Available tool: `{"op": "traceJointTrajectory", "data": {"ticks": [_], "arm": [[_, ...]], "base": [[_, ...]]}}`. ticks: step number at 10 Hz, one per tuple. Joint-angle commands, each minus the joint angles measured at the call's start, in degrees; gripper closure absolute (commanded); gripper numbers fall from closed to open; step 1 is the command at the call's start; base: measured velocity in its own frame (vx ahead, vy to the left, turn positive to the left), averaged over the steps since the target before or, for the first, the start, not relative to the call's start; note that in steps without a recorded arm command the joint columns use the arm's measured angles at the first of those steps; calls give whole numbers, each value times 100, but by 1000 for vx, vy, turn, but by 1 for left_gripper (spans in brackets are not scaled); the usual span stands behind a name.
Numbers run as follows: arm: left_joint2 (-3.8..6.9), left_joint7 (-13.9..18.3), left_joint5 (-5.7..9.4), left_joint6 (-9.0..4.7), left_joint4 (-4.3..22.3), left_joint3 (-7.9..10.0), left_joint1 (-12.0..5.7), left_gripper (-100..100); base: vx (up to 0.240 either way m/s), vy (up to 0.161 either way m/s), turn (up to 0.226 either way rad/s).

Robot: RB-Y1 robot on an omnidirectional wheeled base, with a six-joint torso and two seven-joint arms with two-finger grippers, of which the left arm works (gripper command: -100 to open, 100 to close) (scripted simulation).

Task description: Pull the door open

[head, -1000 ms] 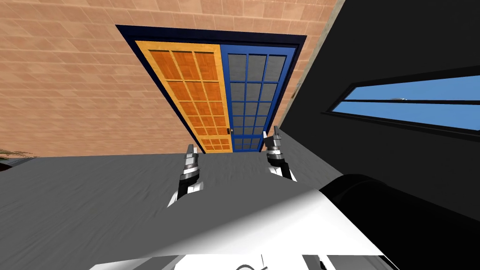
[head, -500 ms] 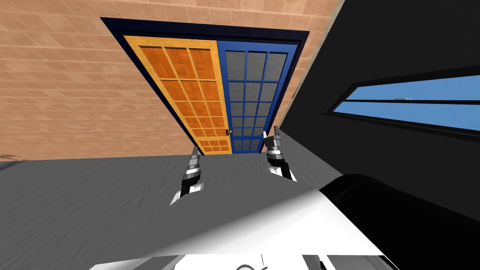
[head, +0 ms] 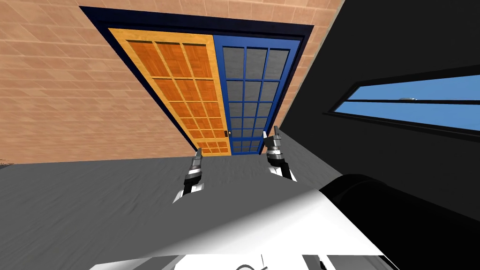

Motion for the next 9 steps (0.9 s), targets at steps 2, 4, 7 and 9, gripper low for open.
{"op": "traceJointTrajectory", "data": {"ticks": [2, 4, 7, 9], "arm": [[37, -367, -97, -96, 421, 44, -130, -100], [66, -632, -170, -156, 719, 76, -224, -100], [102, -1030, -280, -247, 1165, 125, -367, -100], [126, -1295, -354, -307, 1463, 157, -462, -100]], "base": [[100, -39, -16], [99, -38, -16], [96, -38, -16], [96, -26, -18]]}}
